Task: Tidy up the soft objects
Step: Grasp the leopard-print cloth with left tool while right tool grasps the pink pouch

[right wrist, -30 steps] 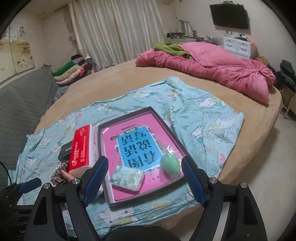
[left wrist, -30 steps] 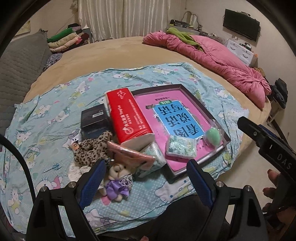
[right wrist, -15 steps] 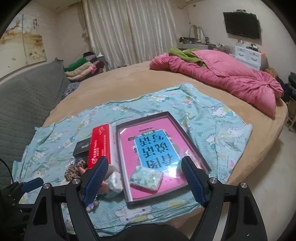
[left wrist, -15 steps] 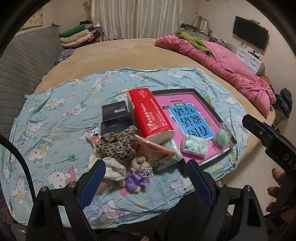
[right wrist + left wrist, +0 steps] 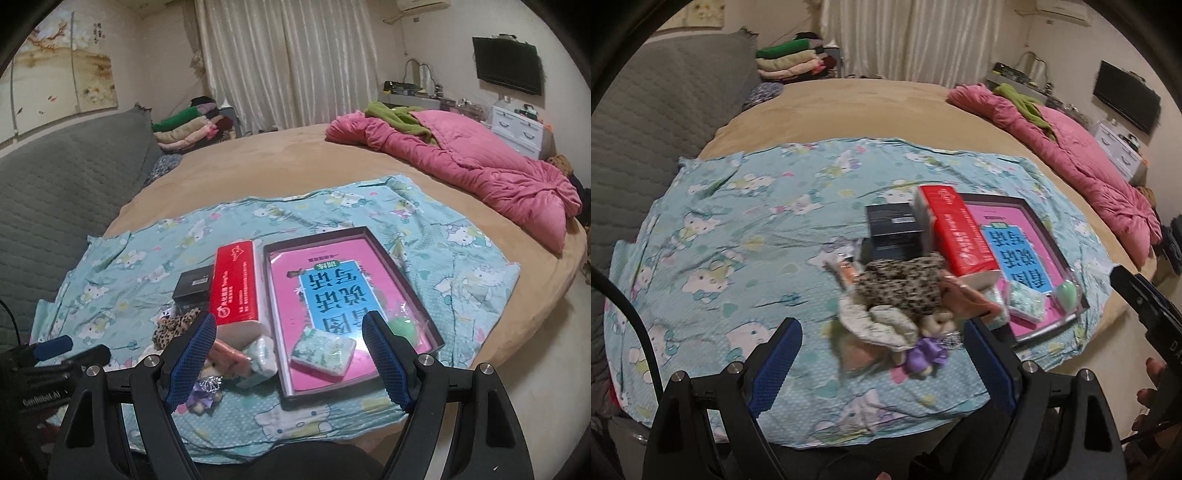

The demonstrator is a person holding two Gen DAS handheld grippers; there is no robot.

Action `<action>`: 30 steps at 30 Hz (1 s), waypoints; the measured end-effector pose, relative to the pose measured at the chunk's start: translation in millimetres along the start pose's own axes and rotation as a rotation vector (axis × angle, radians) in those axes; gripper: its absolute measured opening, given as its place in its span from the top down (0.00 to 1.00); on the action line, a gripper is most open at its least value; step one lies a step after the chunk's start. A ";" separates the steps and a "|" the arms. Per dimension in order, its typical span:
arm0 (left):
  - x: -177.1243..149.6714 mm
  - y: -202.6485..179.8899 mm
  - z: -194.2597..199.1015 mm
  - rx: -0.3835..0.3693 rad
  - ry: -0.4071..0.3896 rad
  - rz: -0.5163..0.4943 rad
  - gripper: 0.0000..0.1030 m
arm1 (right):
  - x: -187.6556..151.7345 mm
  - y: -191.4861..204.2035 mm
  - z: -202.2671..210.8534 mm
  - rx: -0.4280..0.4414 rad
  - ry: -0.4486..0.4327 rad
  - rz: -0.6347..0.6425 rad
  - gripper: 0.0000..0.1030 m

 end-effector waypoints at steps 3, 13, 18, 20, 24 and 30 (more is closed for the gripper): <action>-7.9 15.0 -1.4 0.008 0.010 0.026 0.14 | -4.6 4.4 -2.6 0.006 0.009 0.015 0.20; -32.3 39.7 -13.5 0.021 0.037 0.059 0.14 | -25.7 20.0 -16.2 0.026 0.048 0.067 0.20; -37.0 31.1 -22.2 0.001 0.040 0.047 0.14 | -40.6 28.6 -27.1 0.035 0.071 0.110 0.20; -35.3 24.7 -27.7 -0.014 0.040 0.038 0.14 | -48.1 33.3 -34.4 0.041 0.086 0.134 0.20; -29.4 10.5 -44.1 -0.056 0.053 0.019 0.14 | -59.0 40.6 -51.2 0.048 0.105 0.175 0.20; -19.6 0.5 -67.5 -0.097 0.079 0.016 0.14 | -73.7 53.2 -85.0 0.046 0.148 0.246 0.20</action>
Point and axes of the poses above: each gripper's, at about its wrist camera, not at the fingertips, and z roughly against the way its jaws point, y to its left, x to its top, the point moved 8 cm from there along -z, roughly the way its jaws point, and after that the axes turned 14 degrees about -z, right-handed, at the moved point
